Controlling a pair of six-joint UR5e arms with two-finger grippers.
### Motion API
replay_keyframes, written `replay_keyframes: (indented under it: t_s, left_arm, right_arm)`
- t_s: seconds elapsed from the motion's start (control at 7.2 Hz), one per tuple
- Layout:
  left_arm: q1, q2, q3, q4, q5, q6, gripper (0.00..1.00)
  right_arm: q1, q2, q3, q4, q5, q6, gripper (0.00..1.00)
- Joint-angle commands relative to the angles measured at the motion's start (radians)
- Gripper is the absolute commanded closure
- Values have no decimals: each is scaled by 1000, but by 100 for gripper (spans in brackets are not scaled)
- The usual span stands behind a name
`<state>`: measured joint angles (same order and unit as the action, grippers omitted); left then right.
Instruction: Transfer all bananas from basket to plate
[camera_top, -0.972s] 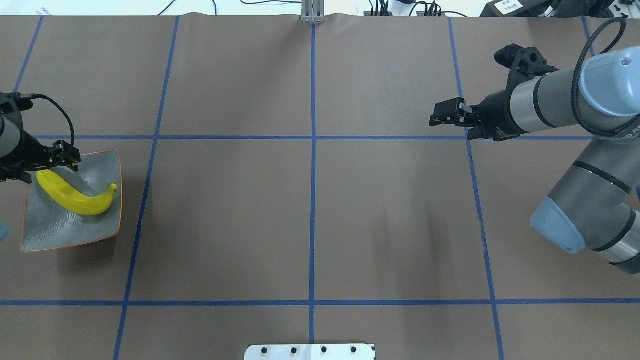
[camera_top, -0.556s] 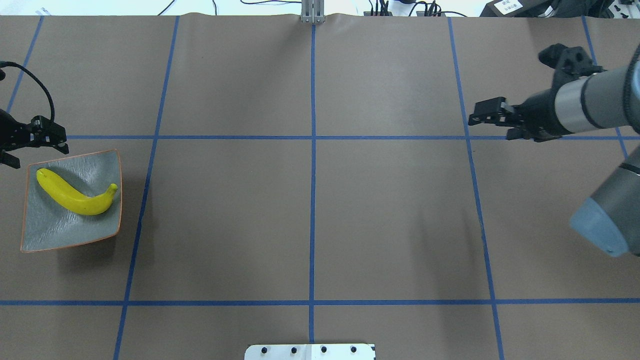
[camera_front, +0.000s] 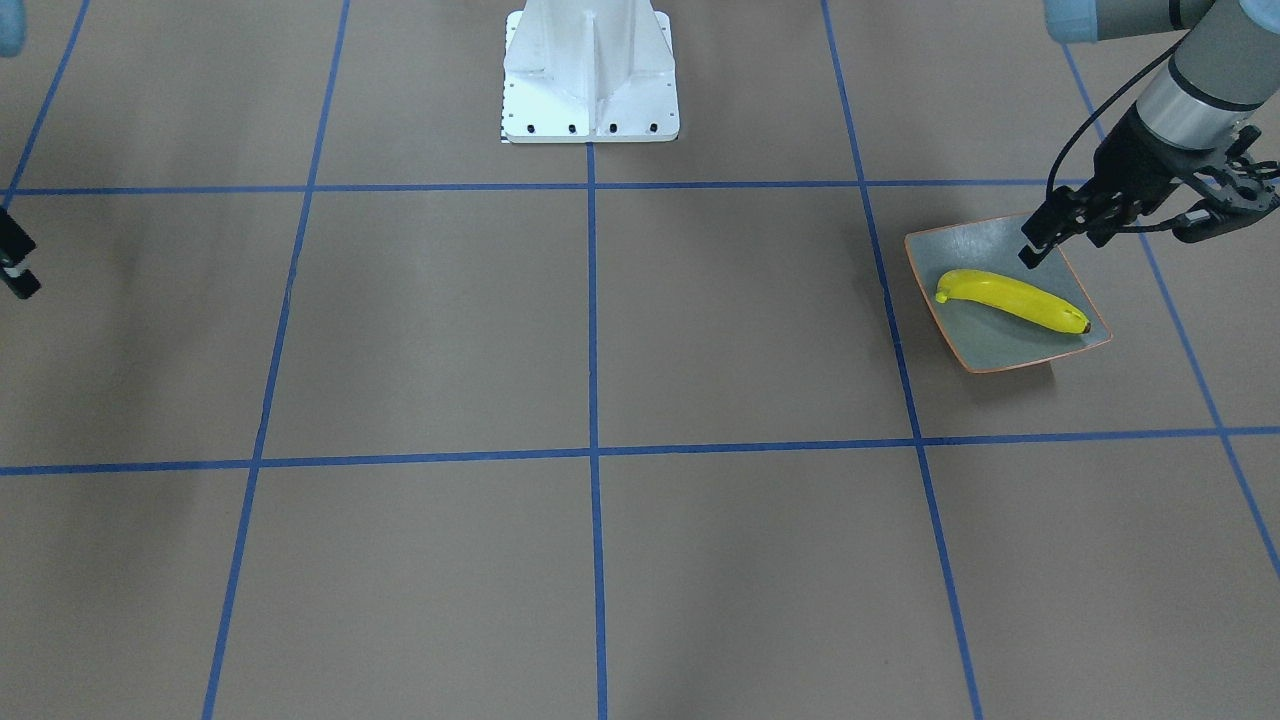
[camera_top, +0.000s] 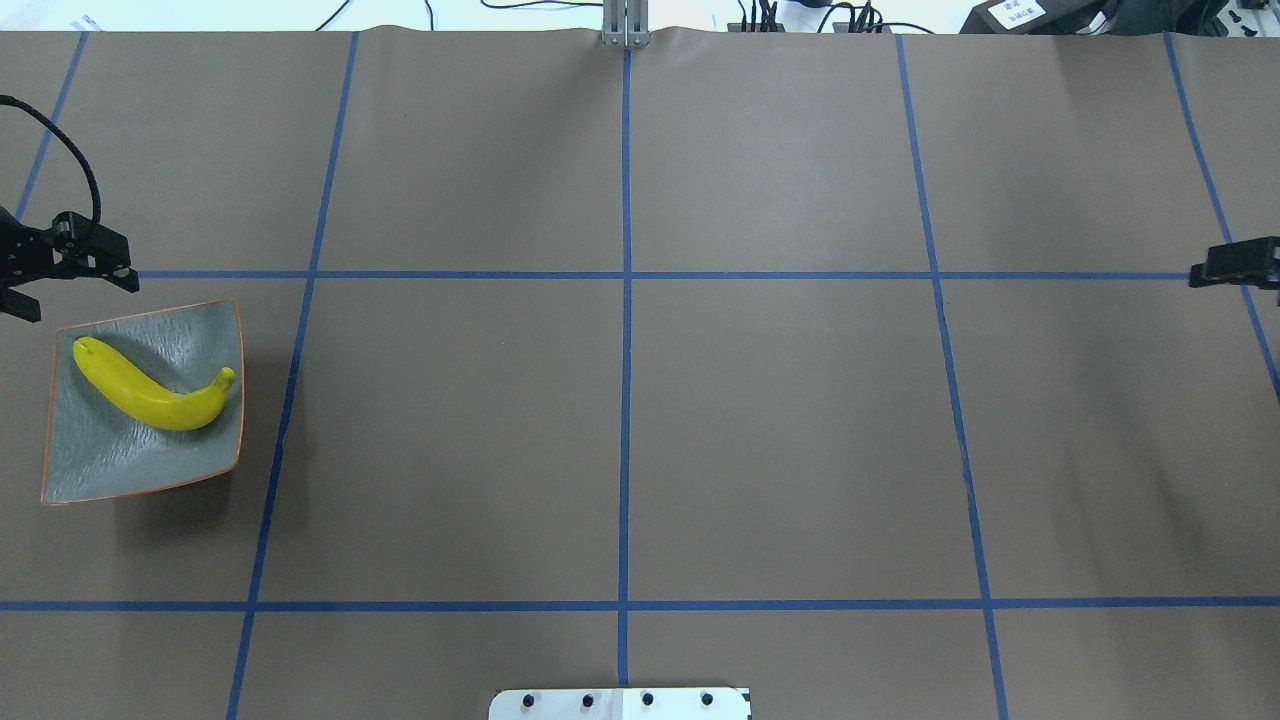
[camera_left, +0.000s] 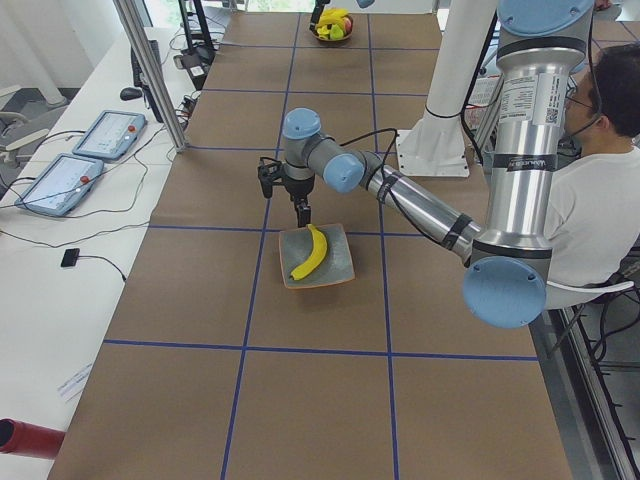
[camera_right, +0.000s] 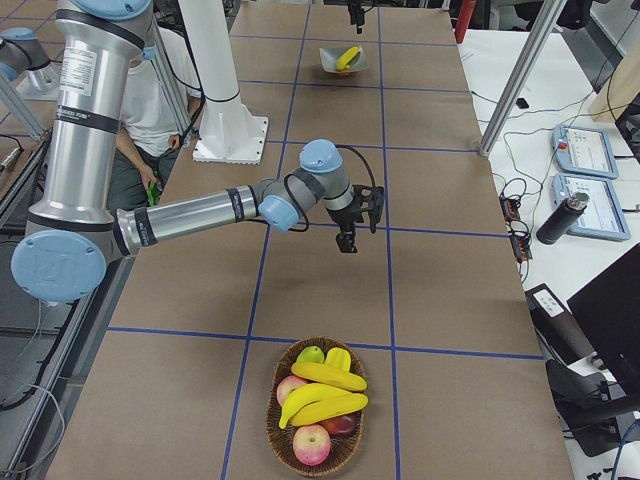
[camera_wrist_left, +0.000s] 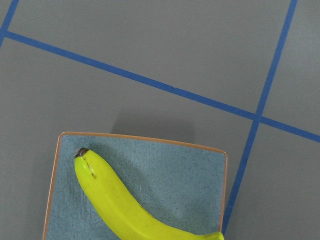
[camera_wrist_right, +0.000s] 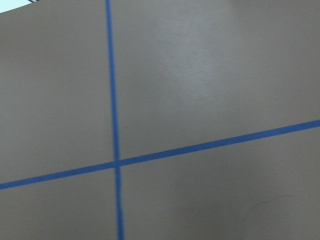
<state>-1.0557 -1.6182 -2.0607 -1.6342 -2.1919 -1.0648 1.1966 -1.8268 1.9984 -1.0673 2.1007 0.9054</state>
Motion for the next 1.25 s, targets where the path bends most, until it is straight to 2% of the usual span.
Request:
replay_keyframes:
  t_s: [0.0, 0.14, 0.28, 0.42, 0.56, 0.69, 0.83, 1.11]
  left_arm:
    - [0, -9, -1, 1, 1, -3, 0]
    - [0, -14, 1, 2, 1, -3, 0]
    - [0, -14, 1, 1, -3, 0, 0]
    - [-12, -14, -1, -6, -32, 14, 0]
    - [-67, -9, 1, 2, -66, 128, 0]
    - [-95, -5, 4, 4, -93, 162, 0]
    - [-95, -8, 5, 4, -94, 163, 0]
    - [-96, -8, 1, 8, -95, 163, 0]
  right_arm:
    - [169, -162, -29, 1, 12, -176, 0]
    - [245, -207, -53, 1, 4, -312, 0]
    - [273, -232, -94, 24, -10, -374, 0]
    - [282, -251, -180, 146, -13, -408, 0]
    - [288, -259, -279, 279, -14, -407, 0]
    - [288, -255, -359, 368, -18, -402, 0]
    - [288, -255, -397, 439, -8, -398, 1]
    - [285, -261, -420, 501, 2, -393, 20]
